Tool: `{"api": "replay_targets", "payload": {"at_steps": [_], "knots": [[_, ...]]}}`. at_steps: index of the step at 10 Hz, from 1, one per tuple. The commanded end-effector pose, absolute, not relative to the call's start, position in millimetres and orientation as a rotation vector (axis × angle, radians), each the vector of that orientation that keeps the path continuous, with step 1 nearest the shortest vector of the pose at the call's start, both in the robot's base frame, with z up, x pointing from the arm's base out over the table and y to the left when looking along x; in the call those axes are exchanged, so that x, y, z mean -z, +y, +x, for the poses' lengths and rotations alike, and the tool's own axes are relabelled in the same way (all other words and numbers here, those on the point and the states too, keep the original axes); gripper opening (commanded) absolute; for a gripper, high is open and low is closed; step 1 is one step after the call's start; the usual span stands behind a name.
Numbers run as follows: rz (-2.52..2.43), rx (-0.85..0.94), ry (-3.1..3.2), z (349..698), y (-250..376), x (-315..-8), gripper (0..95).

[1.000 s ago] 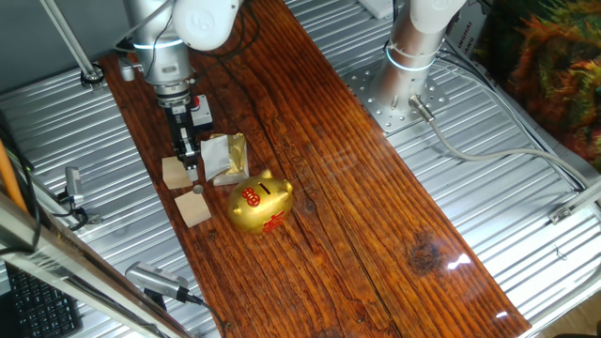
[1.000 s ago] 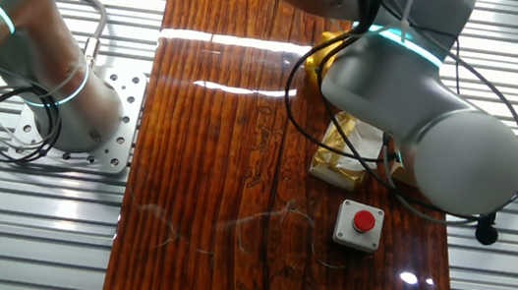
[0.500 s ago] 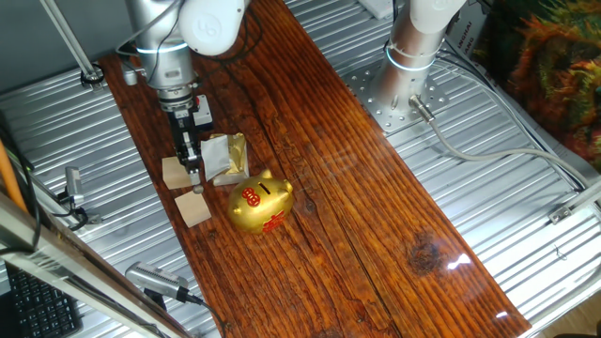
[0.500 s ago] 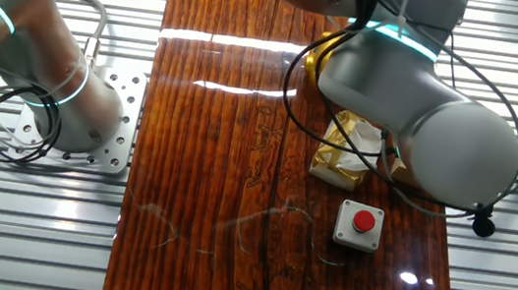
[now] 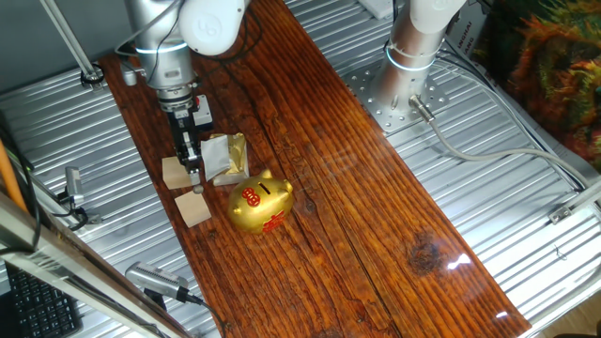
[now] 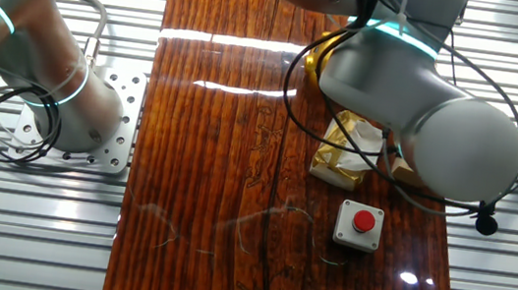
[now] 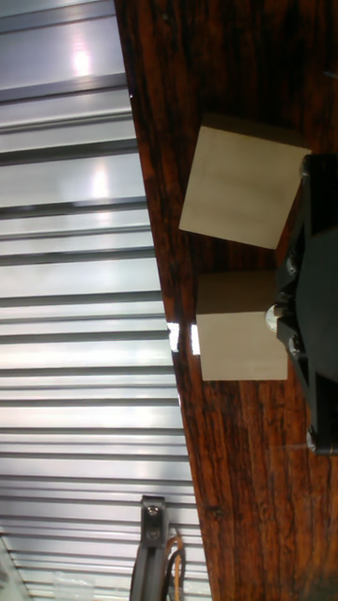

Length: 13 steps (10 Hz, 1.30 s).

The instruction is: Drop coins into a piggy bank

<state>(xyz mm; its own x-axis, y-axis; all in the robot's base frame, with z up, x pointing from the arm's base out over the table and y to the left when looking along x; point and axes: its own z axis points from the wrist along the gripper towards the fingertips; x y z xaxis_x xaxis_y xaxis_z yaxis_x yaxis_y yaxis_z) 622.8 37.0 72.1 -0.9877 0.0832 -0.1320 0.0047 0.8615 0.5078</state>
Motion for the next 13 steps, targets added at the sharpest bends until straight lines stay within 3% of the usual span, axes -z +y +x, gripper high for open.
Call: {"api": "replay_targets", "payload": {"at_steps": [1, 13], "knots": [[0.056, -0.783, 2.884, 623.1, 36.7, -72.0, 19.0], [0.046, -0.839, 2.863, 623.1, 35.3, -73.9, 19.0]]}}
